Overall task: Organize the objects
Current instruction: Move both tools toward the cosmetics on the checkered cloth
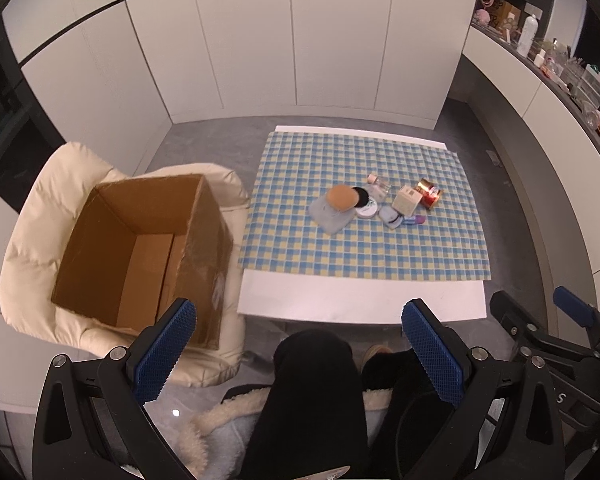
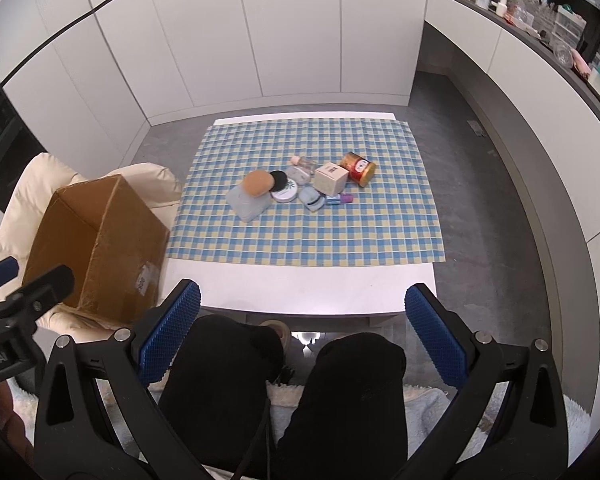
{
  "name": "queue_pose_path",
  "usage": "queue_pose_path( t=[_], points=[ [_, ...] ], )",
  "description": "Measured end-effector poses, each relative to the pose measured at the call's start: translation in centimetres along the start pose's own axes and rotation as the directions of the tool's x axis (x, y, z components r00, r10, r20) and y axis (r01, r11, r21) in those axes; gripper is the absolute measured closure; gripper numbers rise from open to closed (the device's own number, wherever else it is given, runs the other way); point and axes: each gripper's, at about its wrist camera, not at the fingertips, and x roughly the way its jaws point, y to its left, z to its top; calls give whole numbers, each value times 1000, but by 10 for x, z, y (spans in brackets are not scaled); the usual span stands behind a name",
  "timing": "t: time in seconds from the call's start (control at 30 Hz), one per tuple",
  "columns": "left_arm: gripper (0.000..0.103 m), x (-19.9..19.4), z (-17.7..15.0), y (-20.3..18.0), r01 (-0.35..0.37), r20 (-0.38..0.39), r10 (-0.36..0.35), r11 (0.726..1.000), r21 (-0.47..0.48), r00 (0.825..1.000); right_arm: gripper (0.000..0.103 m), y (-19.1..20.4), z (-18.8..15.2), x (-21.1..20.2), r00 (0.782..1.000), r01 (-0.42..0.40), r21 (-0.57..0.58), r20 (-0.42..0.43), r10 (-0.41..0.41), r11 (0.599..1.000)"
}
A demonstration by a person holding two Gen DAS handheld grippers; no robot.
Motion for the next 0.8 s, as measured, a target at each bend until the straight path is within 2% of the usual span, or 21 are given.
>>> queue_pose_path(
  t=[0.17,0.37,0.8],
  points=[
    [1,9,6,-18,1,10,-1,1000,17,1000,0,-22,1,10,1000,15,27,-3,-15,1000],
    [1,25,10,-34,29,-17,-29,999,30,999,0,-43,5,18,998,60,46,-2,-60,997],
    [1,68,28,-55,61,-34,-60,998,36,998,0,-74,14,61,998,61,78,-31,-59,995]
  ],
)
